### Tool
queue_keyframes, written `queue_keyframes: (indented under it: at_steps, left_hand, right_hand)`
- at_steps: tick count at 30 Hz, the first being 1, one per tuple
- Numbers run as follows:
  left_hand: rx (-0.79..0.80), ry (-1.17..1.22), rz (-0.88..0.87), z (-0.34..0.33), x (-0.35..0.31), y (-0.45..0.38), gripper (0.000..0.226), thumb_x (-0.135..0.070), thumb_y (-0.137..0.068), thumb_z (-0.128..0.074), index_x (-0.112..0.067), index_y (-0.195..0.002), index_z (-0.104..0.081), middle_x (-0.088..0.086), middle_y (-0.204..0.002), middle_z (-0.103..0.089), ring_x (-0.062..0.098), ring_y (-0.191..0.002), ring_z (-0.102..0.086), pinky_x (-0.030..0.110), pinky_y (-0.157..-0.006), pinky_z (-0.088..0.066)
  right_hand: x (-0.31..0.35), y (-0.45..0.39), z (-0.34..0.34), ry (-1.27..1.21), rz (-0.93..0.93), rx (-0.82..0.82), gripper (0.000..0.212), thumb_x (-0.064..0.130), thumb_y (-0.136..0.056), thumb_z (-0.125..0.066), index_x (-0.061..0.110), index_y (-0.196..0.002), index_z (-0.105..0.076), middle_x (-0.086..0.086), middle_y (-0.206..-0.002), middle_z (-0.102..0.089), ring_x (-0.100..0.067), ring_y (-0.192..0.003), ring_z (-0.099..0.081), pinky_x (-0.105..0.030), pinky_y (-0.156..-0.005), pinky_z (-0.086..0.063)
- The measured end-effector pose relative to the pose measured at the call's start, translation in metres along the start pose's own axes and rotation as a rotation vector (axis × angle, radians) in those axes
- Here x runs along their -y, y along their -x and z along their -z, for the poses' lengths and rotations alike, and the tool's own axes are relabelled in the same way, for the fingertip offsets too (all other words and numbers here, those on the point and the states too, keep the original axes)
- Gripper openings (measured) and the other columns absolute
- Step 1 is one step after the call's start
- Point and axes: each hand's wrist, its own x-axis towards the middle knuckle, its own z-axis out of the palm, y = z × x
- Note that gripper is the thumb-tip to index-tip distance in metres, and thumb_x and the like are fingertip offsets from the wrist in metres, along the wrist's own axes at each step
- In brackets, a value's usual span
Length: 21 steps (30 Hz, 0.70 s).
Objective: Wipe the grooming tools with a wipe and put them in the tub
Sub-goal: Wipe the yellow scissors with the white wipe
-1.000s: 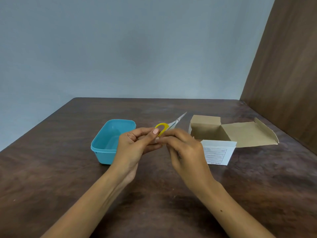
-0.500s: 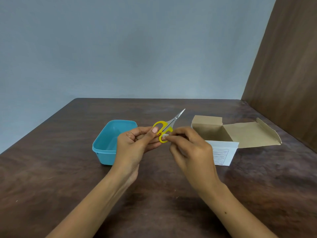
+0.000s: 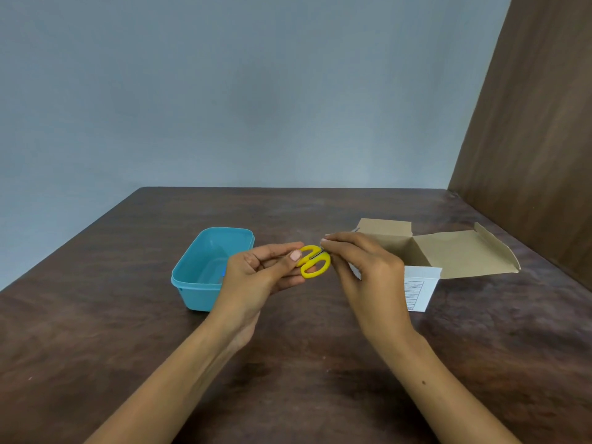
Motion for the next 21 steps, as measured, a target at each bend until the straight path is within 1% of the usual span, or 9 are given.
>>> queue_keyframes:
  at_steps: [2, 4, 7, 9, 12, 14, 16, 18, 21]
  left_hand:
    - [0.05, -0.03, -0.002, -0.0002, -0.0005, 0.001, 0.021, -0.013, -0.083, -0.063, -0.005, -0.101, -0.07, 0.009, -0.085, -0.076, 0.016, -0.078, -0.073, 0.018, -0.064, -0.057]
    - [0.087, -0.114, -0.05, -0.0015, 0.0003, 0.0019, 0.027, -0.021, -0.079, -0.064, -0.007, -0.101, -0.071, 0.009, -0.089, -0.076, 0.018, -0.085, -0.073, 0.02, -0.068, -0.058]
    - [0.107, -0.276, -0.182, -0.0011, 0.0029, 0.0019, 0.035, -0.028, -0.068, -0.071, -0.013, -0.1, -0.073, 0.0, -0.092, -0.076, 0.011, -0.089, -0.071, 0.021, -0.076, -0.057]
    - [0.123, -0.347, -0.253, -0.0005, 0.0035, 0.0011, 0.043, -0.026, -0.065, -0.073, -0.014, -0.105, -0.071, -0.004, -0.096, -0.075, 0.005, -0.093, -0.069, 0.015, -0.078, -0.053]
    - [0.159, -0.454, -0.348, -0.0019, 0.0037, 0.0022, 0.042, -0.027, -0.072, -0.069, -0.017, -0.112, -0.067, -0.008, -0.105, -0.072, -0.002, -0.099, -0.066, 0.011, -0.08, -0.05]
    - [0.185, -0.562, -0.375, -0.0011, 0.0057, 0.0021, 0.045, -0.034, -0.078, -0.063, -0.02, -0.121, -0.063, -0.01, -0.112, -0.07, -0.004, -0.104, -0.063, 0.013, -0.085, -0.049]
    - [0.233, -0.623, -0.354, 0.0003, 0.0072, 0.001, 0.046, -0.037, -0.083, -0.057, -0.021, -0.127, -0.058, -0.009, -0.113, -0.069, 0.0, -0.106, -0.063, 0.017, -0.089, -0.049]
    - [0.269, -0.515, -0.276, -0.0006, 0.0075, 0.0005, 0.041, -0.033, -0.086, -0.054, -0.019, -0.125, -0.06, -0.003, -0.113, -0.07, 0.008, -0.107, -0.064, 0.023, -0.092, -0.05]
    - [0.249, -0.125, -0.07, -0.0038, 0.0037, 0.0015, 0.04, -0.024, -0.089, -0.05, -0.002, -0.12, -0.062, 0.013, -0.115, -0.069, 0.02, -0.105, -0.067, 0.023, -0.091, -0.052]
  right_hand:
    - [-0.0025, -0.0026, 0.003, -0.027, 0.0, 0.012, 0.017, 0.005, -0.081, -0.064, 0.009, -0.094, -0.074, -0.005, -0.094, -0.071, -0.015, -0.084, -0.066, -0.014, -0.077, -0.047]
    - [-0.0047, -0.0039, 0.0045, -0.03, -0.011, 0.024, 0.016, 0.006, -0.081, -0.062, 0.008, -0.091, -0.075, -0.005, -0.089, -0.071, -0.016, -0.079, -0.066, -0.016, -0.072, -0.047]
    - [-0.0038, -0.0045, 0.0041, -0.021, -0.026, 0.068, 0.016, 0.008, -0.08, -0.062, 0.007, -0.09, -0.075, -0.006, -0.087, -0.071, -0.016, -0.077, -0.066, -0.014, -0.071, -0.046]
    - [-0.0022, -0.0046, 0.0032, 0.001, -0.027, 0.087, 0.018, 0.008, -0.08, -0.062, 0.008, -0.092, -0.075, -0.006, -0.088, -0.072, -0.016, -0.078, -0.066, -0.012, -0.072, -0.044]
    - [-0.0019, -0.0055, 0.0035, -0.003, -0.029, 0.092, 0.018, 0.005, -0.081, -0.062, 0.007, -0.094, -0.074, -0.006, -0.09, -0.071, -0.017, -0.08, -0.066, -0.016, -0.072, -0.046]
    - [-0.0024, -0.0063, 0.0037, 0.005, -0.021, 0.092, 0.019, 0.001, -0.08, -0.064, 0.006, -0.095, -0.074, -0.008, -0.091, -0.071, -0.019, -0.081, -0.067, -0.018, -0.073, -0.047]
    - [-0.0025, -0.0069, 0.0033, 0.007, -0.015, 0.087, 0.02, -0.002, -0.08, -0.065, 0.005, -0.095, -0.074, -0.008, -0.093, -0.07, -0.019, -0.082, -0.067, -0.017, -0.074, -0.047]
    - [-0.0016, -0.0072, 0.0029, 0.012, -0.03, 0.061, 0.022, -0.005, -0.08, -0.066, 0.007, -0.097, -0.074, -0.009, -0.099, -0.068, -0.018, -0.085, -0.065, -0.015, -0.076, -0.047]
    - [0.0018, -0.0089, 0.0046, -0.002, -0.064, -0.045, 0.025, -0.008, -0.081, -0.067, 0.008, -0.098, -0.074, -0.01, -0.102, -0.064, -0.012, -0.084, -0.061, -0.006, -0.075, -0.043]
